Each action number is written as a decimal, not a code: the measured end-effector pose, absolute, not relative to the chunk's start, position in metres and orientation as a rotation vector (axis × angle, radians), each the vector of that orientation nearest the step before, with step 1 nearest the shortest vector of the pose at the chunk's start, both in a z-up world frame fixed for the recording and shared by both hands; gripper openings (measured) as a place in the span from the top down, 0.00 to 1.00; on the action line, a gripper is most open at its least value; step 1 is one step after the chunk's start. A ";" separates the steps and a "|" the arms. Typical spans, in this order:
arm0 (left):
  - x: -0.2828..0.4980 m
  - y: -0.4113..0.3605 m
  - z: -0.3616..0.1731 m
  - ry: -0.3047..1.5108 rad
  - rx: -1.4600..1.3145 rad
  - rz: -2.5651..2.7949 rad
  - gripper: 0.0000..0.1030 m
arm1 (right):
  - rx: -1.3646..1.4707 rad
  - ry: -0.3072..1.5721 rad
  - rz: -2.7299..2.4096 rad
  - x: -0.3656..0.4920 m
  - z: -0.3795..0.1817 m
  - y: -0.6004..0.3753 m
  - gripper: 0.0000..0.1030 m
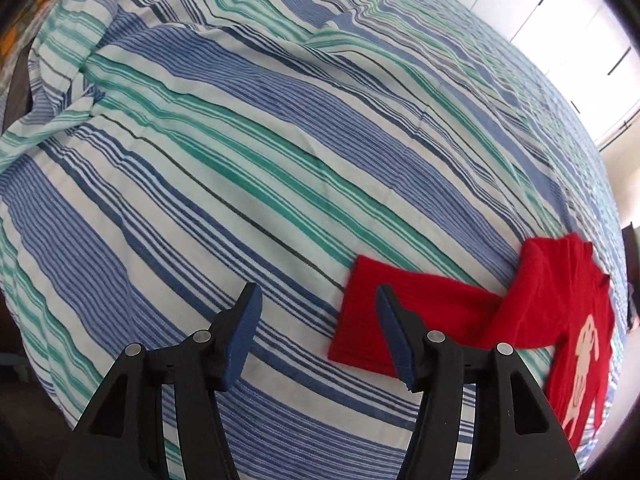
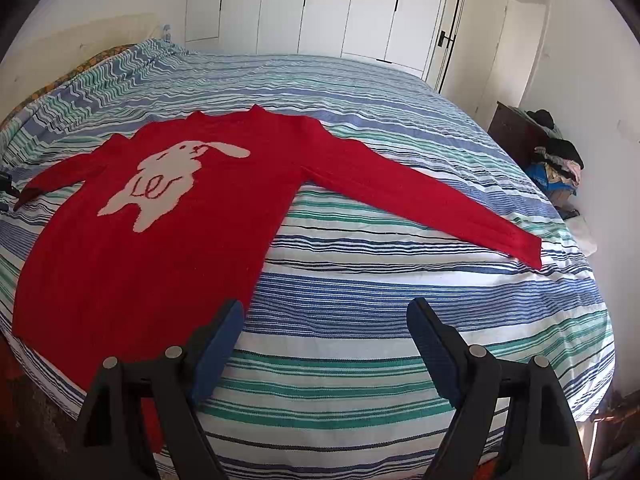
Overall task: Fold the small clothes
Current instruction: 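Pull the held sleeve outward away from the body, laying it flat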
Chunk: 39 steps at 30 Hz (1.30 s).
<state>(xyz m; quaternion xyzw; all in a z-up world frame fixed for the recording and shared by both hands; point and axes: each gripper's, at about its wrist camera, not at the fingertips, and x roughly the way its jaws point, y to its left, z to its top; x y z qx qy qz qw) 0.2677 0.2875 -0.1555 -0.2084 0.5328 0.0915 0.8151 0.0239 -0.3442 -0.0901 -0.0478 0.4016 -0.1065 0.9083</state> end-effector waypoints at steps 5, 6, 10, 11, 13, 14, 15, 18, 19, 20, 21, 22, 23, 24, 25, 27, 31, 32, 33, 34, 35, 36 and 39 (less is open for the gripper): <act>0.295 0.269 -0.178 1.270 -0.445 0.081 0.58 | -0.176 0.842 -0.223 0.026 -0.095 -0.330 0.19; 0.299 0.264 -0.178 1.276 -0.414 0.074 0.78 | -0.186 0.842 -0.223 0.026 -0.095 -0.328 0.19; 0.301 0.258 -0.143 1.190 -0.346 0.129 0.96 | -0.209 0.847 -0.229 0.027 -0.097 -0.324 0.19; 0.301 0.267 -0.135 1.170 -0.383 0.182 0.96 | -0.214 0.847 -0.230 0.027 -0.097 -0.324 0.19; 0.301 0.292 -0.128 1.147 -0.503 0.308 0.96 | -0.222 0.850 -0.231 0.028 -0.098 -0.323 0.19; 0.302 0.304 -0.128 1.143 -0.558 0.362 0.96 | -0.225 0.853 -0.230 0.029 -0.098 -0.323 0.19; 0.302 0.312 -0.131 1.140 -0.588 0.395 0.96 | -0.228 0.857 -0.230 0.030 -0.099 -0.322 0.19; 0.309 0.311 -0.145 1.179 -0.541 0.429 0.95 | -0.233 0.868 -0.228 0.033 -0.102 -0.321 0.19; 0.309 0.308 -0.151 1.194 -0.517 0.425 0.94 | -0.234 0.867 -0.228 0.033 -0.102 -0.321 0.19; 0.304 0.309 -0.157 1.208 -0.503 0.404 0.93 | -0.235 0.864 -0.228 0.032 -0.101 -0.321 0.19; 0.304 0.306 -0.162 1.221 -0.501 0.375 0.91 | -0.236 0.860 -0.228 0.031 -0.100 -0.321 0.19; 0.302 0.304 -0.165 1.230 -0.498 0.360 0.83 | -0.235 0.857 -0.230 0.030 -0.100 -0.321 0.19; 0.299 0.304 -0.167 1.231 -0.492 0.359 0.69 | -0.235 0.856 -0.231 0.030 -0.100 -0.322 0.19; 0.295 0.303 -0.167 1.224 -0.492 0.351 0.62 | -0.233 0.857 -0.232 0.030 -0.100 -0.322 0.19; 0.293 0.302 -0.168 1.212 -0.488 0.342 0.61 | -0.232 0.859 -0.233 0.030 -0.100 -0.323 0.19; 0.292 0.296 -0.169 1.217 -0.411 0.363 0.95 | -0.227 0.865 -0.234 0.031 -0.102 -0.324 0.19; 0.295 0.290 -0.170 1.201 -0.210 0.516 0.96 | -0.213 0.862 -0.242 0.031 -0.100 -0.327 0.19; 0.296 0.291 -0.172 1.209 -0.216 0.539 0.96 | -0.208 0.857 -0.247 0.030 -0.099 -0.328 0.19; 0.297 0.292 -0.172 1.211 -0.225 0.555 0.96 | -0.201 0.852 -0.252 0.029 -0.098 -0.330 0.19; 0.297 0.291 -0.172 1.208 -0.219 0.573 0.96 | -0.193 0.847 -0.257 0.028 -0.097 -0.332 0.19; 0.298 0.288 -0.171 1.208 -0.200 0.588 0.96 | -0.185 0.841 -0.262 0.027 -0.095 -0.334 0.19; 0.298 0.284 -0.171 1.211 -0.166 0.599 0.96 | -0.176 0.836 -0.266 0.026 -0.094 -0.335 0.19; 0.296 0.269 -0.170 1.229 -0.023 0.627 0.91 | -0.148 0.825 -0.273 0.023 -0.091 -0.341 0.19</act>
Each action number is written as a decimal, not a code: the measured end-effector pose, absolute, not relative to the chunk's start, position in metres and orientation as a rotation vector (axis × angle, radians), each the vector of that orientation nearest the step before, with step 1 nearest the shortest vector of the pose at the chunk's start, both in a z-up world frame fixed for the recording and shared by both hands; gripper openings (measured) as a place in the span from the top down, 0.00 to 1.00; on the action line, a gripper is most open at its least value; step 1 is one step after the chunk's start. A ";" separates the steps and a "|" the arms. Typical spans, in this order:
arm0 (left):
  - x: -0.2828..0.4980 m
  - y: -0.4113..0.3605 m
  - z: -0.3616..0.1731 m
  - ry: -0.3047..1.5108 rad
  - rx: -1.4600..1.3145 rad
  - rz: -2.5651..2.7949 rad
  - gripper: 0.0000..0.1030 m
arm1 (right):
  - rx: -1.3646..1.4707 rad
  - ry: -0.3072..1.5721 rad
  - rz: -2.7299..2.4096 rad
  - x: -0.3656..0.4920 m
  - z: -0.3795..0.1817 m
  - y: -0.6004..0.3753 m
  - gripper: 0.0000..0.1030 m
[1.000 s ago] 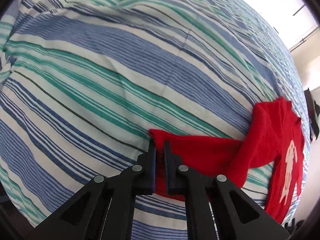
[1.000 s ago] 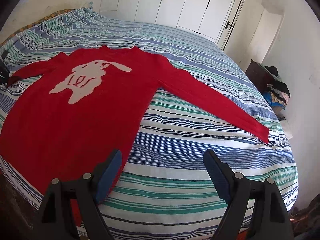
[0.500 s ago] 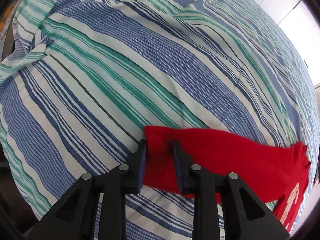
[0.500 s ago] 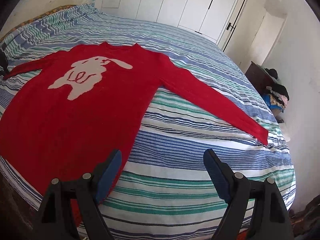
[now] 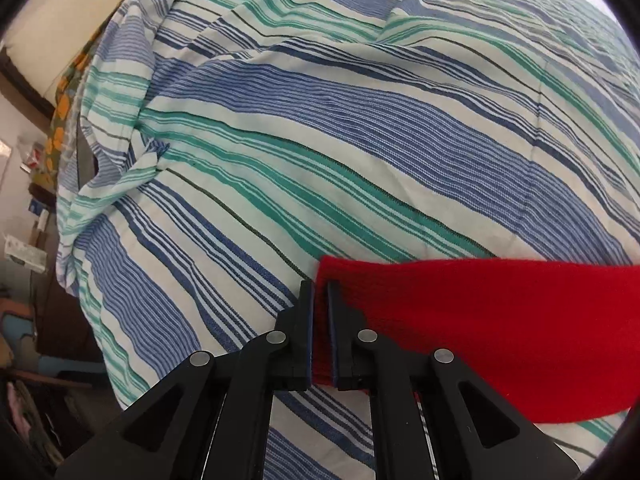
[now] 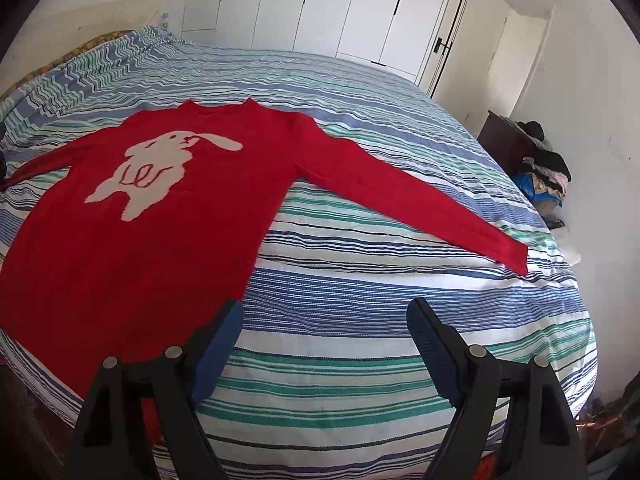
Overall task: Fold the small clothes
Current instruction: 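Pull the held sleeve outward away from the body, laying it flat, then open the left gripper and lift it away from the sleeve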
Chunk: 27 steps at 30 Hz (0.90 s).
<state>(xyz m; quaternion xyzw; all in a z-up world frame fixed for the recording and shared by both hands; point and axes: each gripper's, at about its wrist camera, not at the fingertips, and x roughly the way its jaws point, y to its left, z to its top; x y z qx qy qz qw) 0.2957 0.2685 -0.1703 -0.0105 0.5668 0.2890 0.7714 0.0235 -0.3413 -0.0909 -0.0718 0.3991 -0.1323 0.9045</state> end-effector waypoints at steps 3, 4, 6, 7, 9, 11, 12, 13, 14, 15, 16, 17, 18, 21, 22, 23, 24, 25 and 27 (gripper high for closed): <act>0.273 0.258 -0.151 1.200 0.043 0.662 0.73 | -0.113 0.816 -0.276 0.022 -0.088 -0.348 0.19; 0.260 0.252 -0.138 1.154 0.047 0.659 0.56 | -0.096 0.809 -0.275 0.021 -0.086 -0.350 0.19; 0.230 0.234 -0.113 1.055 0.024 0.586 0.45 | -0.055 0.799 -0.271 0.018 -0.083 -0.356 0.19; 0.220 0.220 -0.106 1.029 -0.005 0.512 0.45 | -0.025 0.797 -0.259 0.017 -0.082 -0.360 0.19; 0.195 0.188 -0.098 1.043 -0.092 0.295 0.45 | 0.061 0.805 -0.192 0.015 -0.081 -0.367 0.19; 0.162 0.148 -0.097 1.086 -0.171 0.063 0.45 | 0.166 0.836 -0.085 0.015 -0.082 -0.371 0.19; 0.146 0.124 -0.102 1.109 -0.193 -0.034 0.45 | 0.215 0.864 -0.035 0.016 -0.084 -0.371 0.19; 0.132 0.099 -0.107 1.131 -0.201 -0.115 0.45 | 0.263 0.895 0.005 0.017 -0.086 -0.370 0.19; 0.120 0.073 -0.112 1.156 -0.195 -0.182 0.45 | 0.315 0.925 0.048 0.017 -0.089 -0.369 0.19; 0.111 0.047 -0.120 1.182 -0.175 -0.238 0.45 | 0.358 0.952 0.091 0.017 -0.091 -0.367 0.20; 0.104 0.026 -0.127 1.198 -0.145 -0.272 0.45 | 0.390 0.975 0.130 0.016 -0.095 -0.363 0.20; 0.099 0.007 -0.135 1.208 -0.106 -0.286 0.45 | 0.412 1.000 0.163 0.015 -0.098 -0.358 0.23; 0.095 -0.007 -0.143 1.220 -0.073 -0.289 0.45 | 0.433 1.027 0.186 0.015 -0.103 -0.354 0.29; 0.088 -0.028 -0.159 1.233 -0.078 -0.294 0.45 | 0.481 1.129 0.204 0.014 -0.125 -0.340 0.49; 0.089 -0.028 -0.163 1.229 -0.082 -0.289 0.57 | 0.465 1.153 0.205 0.014 -0.130 -0.333 0.57; 0.091 -0.027 -0.169 1.234 -0.082 -0.298 0.95 | 0.423 1.169 0.190 0.013 -0.134 -0.327 0.78; 0.092 -0.027 -0.173 1.256 -0.080 -0.317 0.96 | 0.372 1.178 0.156 0.012 -0.136 -0.322 0.95; 0.088 -0.029 -0.173 1.249 -0.064 -0.322 0.98 | 0.359 1.182 0.132 0.010 -0.136 -0.321 0.95; 0.079 -0.035 -0.172 1.224 0.014 -0.327 0.98 | 0.363 1.184 0.087 0.007 -0.137 -0.323 0.95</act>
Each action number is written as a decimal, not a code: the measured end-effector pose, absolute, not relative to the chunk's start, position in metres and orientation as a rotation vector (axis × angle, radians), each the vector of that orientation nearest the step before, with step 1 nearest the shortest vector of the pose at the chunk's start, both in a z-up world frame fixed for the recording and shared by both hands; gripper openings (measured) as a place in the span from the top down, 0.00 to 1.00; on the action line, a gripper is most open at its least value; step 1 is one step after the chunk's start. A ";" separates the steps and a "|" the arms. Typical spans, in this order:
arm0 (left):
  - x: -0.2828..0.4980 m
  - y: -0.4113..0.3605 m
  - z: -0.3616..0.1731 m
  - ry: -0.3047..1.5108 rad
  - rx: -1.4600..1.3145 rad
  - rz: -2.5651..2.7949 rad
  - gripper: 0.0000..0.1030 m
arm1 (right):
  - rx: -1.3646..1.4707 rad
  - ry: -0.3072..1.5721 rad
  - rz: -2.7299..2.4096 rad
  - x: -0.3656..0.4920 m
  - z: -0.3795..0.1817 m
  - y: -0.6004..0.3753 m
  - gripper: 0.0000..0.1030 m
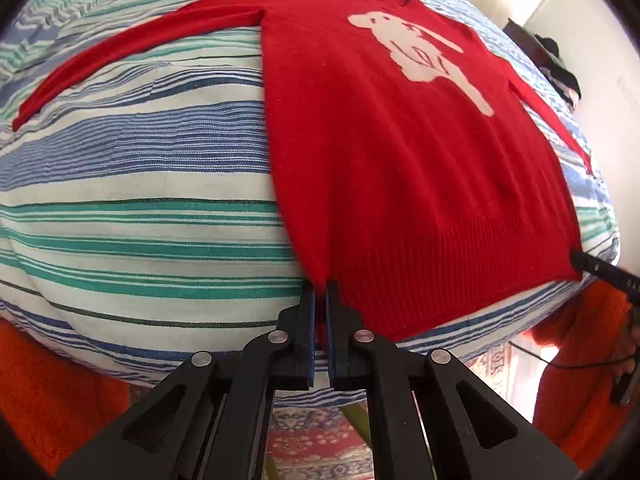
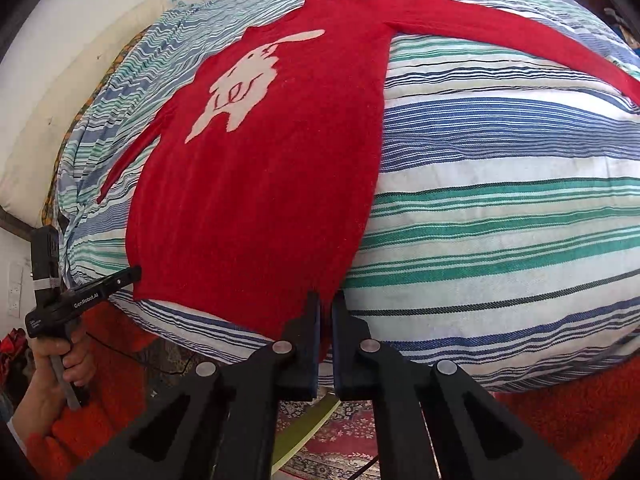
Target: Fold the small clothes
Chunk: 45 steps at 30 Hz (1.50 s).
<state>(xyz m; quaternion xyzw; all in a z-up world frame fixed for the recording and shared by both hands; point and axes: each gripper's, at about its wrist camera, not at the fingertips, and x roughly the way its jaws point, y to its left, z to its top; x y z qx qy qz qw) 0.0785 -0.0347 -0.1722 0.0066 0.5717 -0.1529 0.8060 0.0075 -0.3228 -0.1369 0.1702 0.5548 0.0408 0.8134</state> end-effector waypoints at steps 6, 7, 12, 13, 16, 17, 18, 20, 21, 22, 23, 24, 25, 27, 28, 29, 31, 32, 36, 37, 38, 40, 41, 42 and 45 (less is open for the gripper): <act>0.065 -0.036 -0.158 1.132 0.061 -0.235 0.49 | 0.243 1.167 0.026 0.006 -0.130 -0.316 0.74; 0.061 -0.030 -0.147 1.073 0.033 -0.209 0.25 | 0.225 1.149 0.012 0.004 -0.126 -0.316 0.65; 0.049 -0.006 -0.112 0.831 -0.003 -0.071 0.08 | 0.094 0.888 -0.171 -0.022 -0.083 -0.318 0.35; 0.050 -0.008 -0.114 0.820 0.008 -0.055 0.08 | 0.077 0.834 -0.177 -0.025 -0.074 -0.316 0.35; 0.058 -0.020 -0.124 0.834 0.049 -0.072 0.08 | 0.006 0.738 -0.104 -0.018 -0.060 -0.300 0.30; 0.060 -0.025 -0.126 0.835 0.071 -0.080 0.08 | -0.016 0.734 -0.060 -0.010 -0.060 -0.292 0.29; 0.062 -0.030 -0.128 0.832 0.096 -0.085 0.08 | -0.031 0.734 -0.022 -0.003 -0.063 -0.285 0.29; 0.064 -0.039 -0.136 0.838 0.146 -0.106 0.07 | -0.031 0.740 0.037 0.011 -0.074 -0.273 0.29; 0.066 -0.043 -0.143 0.862 0.176 -0.121 0.06 | -0.020 0.763 0.046 0.016 -0.083 -0.270 0.29; 0.070 -0.048 -0.153 0.904 0.209 -0.132 0.05 | -0.006 0.799 0.046 0.020 -0.094 -0.267 0.29; 0.072 -0.053 -0.164 0.955 0.244 -0.139 0.05 | 0.007 0.845 0.047 0.023 -0.106 -0.266 0.29; 0.075 -0.056 -0.174 0.989 0.261 -0.148 0.05 | 0.013 0.904 0.051 0.026 -0.120 -0.267 0.29; 0.075 -0.057 -0.179 1.000 0.259 -0.156 0.05 | 0.019 0.967 0.048 0.029 -0.134 -0.270 0.29; 0.076 -0.055 -0.179 0.997 0.247 -0.145 0.01 | 0.067 1.020 0.056 0.031 -0.150 -0.277 0.28; 0.078 -0.052 -0.180 1.013 0.228 -0.152 0.00 | 0.092 1.017 0.065 0.031 -0.151 -0.281 0.27; 0.080 -0.048 -0.181 1.032 0.197 -0.162 0.00 | 0.108 1.021 0.073 0.032 -0.153 -0.283 0.25; 0.085 -0.041 -0.183 1.071 0.136 -0.175 0.00 | 0.109 1.025 0.089 0.033 -0.158 -0.282 0.21; 0.086 -0.039 -0.184 1.082 0.122 -0.178 0.00 | 0.091 1.023 0.090 0.032 -0.159 -0.279 0.20; 0.082 -0.045 -0.186 1.068 0.157 -0.168 0.00 | 0.062 1.024 0.089 0.033 -0.160 -0.274 0.17; 0.081 -0.046 -0.186 1.066 0.164 -0.167 0.00 | 0.069 1.024 0.092 0.033 -0.160 -0.276 0.17; 0.081 -0.045 -0.187 1.066 0.165 -0.169 0.00 | 0.075 1.024 0.095 0.033 -0.160 -0.276 0.17; 0.081 -0.044 -0.187 1.070 0.157 -0.175 0.00 | 0.076 1.025 0.097 0.033 -0.160 -0.276 0.16; 0.081 -0.043 -0.188 1.072 0.155 -0.177 0.00 | 0.072 1.024 0.097 0.034 -0.160 -0.275 0.15; 0.081 -0.043 -0.188 1.072 0.154 -0.179 0.00 | 0.068 1.024 0.096 0.034 -0.161 -0.274 0.15; 0.080 -0.044 -0.189 1.069 0.160 -0.179 0.00 | 0.062 1.024 0.096 0.034 -0.161 -0.273 0.14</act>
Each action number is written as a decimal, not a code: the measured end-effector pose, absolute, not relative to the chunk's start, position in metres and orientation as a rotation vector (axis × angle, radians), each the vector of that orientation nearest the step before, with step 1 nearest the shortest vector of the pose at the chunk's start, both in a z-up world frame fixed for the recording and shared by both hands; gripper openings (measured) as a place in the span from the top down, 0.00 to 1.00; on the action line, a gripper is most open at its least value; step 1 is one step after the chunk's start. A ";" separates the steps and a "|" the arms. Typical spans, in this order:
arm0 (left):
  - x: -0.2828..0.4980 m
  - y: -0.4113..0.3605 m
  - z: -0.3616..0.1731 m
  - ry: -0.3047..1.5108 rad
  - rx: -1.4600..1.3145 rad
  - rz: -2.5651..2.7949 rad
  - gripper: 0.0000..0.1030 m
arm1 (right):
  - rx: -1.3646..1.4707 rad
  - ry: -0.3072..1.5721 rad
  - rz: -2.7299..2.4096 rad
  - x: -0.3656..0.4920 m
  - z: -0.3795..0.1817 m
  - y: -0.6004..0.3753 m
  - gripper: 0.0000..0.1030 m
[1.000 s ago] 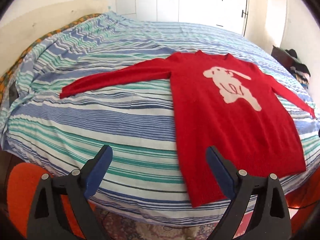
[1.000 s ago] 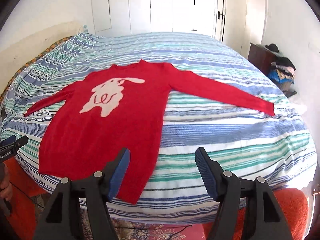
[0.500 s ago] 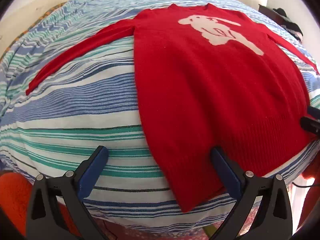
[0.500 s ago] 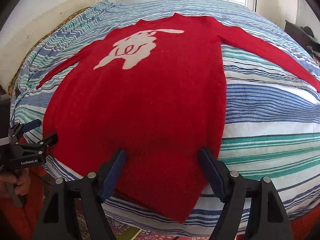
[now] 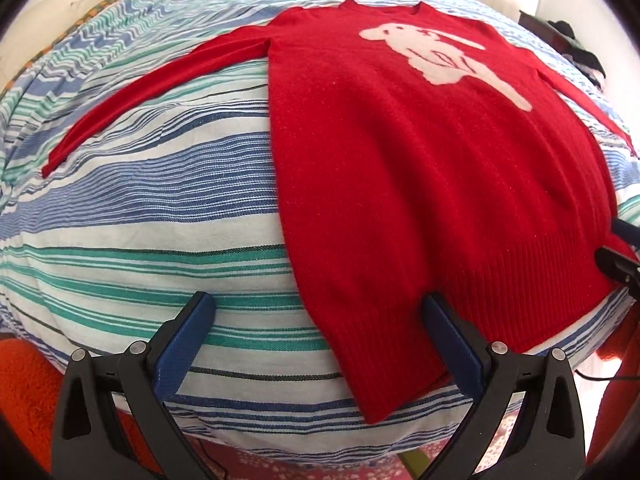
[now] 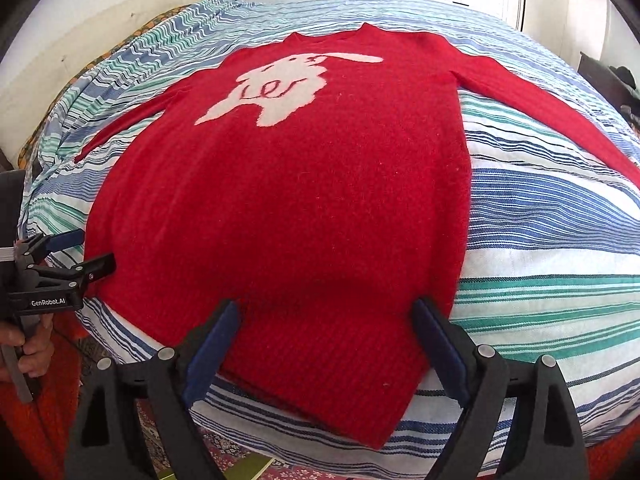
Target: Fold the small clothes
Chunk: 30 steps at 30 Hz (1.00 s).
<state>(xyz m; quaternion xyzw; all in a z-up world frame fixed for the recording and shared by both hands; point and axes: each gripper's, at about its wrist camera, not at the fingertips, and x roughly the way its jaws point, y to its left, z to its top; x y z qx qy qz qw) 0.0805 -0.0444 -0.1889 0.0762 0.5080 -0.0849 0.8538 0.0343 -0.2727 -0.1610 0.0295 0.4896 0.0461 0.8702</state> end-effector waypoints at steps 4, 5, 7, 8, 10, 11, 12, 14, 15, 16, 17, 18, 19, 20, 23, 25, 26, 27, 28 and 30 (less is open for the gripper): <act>0.081 -0.046 -0.189 1.065 0.167 -0.178 0.00 | 0.061 1.025 0.098 0.035 -0.161 -0.272 0.13; 0.081 -0.046 -0.189 1.064 0.169 -0.177 0.00 | 0.060 1.026 0.098 0.034 -0.161 -0.272 0.13; 0.081 -0.046 -0.190 1.062 0.171 -0.176 0.00 | 0.055 1.027 0.099 0.036 -0.162 -0.271 0.12; 0.081 -0.046 -0.190 1.062 0.171 -0.176 0.00 | 0.053 1.027 0.099 0.036 -0.162 -0.271 0.12; 0.081 -0.047 -0.190 1.061 0.171 -0.176 0.00 | 0.050 1.027 0.099 0.036 -0.163 -0.270 0.12; 0.081 -0.047 -0.190 1.061 0.172 -0.176 0.00 | 0.048 1.026 0.099 0.036 -0.163 -0.269 0.12; 0.081 -0.047 -0.190 1.060 0.173 -0.175 0.00 | 0.047 1.026 0.099 0.036 -0.163 -0.269 0.11; 0.081 -0.047 -0.189 1.060 0.175 -0.174 0.00 | 0.045 1.026 0.099 0.036 -0.163 -0.269 0.11; 0.081 -0.048 -0.189 1.060 0.176 -0.173 0.00 | 0.044 1.026 0.099 0.036 -0.163 -0.269 0.11; 0.080 -0.048 -0.189 1.060 0.178 -0.173 0.00 | 0.044 1.026 0.100 0.037 -0.163 -0.269 0.11; 0.080 -0.048 -0.189 1.059 0.179 -0.172 0.00 | 0.042 1.026 0.100 0.036 -0.163 -0.269 0.11; 0.080 -0.048 -0.189 1.059 0.180 -0.172 0.00 | 0.041 1.026 0.100 0.036 -0.163 -0.269 0.11; 0.080 -0.048 -0.189 1.059 0.180 -0.172 0.00 | 0.040 1.026 0.100 0.036 -0.163 -0.269 0.11; 0.080 -0.048 -0.189 1.059 0.180 -0.172 0.00 | 0.039 1.026 0.100 0.036 -0.163 -0.269 0.11; 0.080 -0.048 -0.189 1.059 0.180 -0.172 0.00 | 0.037 1.026 0.100 0.037 -0.163 -0.269 0.11; 0.080 -0.048 -0.189 1.059 0.180 -0.172 0.00 | 0.035 1.026 0.100 0.037 -0.164 -0.269 0.11; 0.079 -0.048 -0.189 1.059 0.180 -0.172 0.00 | 0.034 1.026 0.100 0.038 -0.164 -0.269 0.11; 0.079 -0.048 -0.189 1.059 0.180 -0.172 0.00 | 0.033 1.026 0.100 0.038 -0.164 -0.269 0.11; 0.079 -0.048 -0.190 1.059 0.181 -0.171 0.00 | 0.033 1.026 0.100 0.038 -0.164 -0.269 0.11; 0.080 -0.048 -0.190 1.059 0.181 -0.171 0.00 | 0.033 1.026 0.100 0.038 -0.164 -0.269 0.11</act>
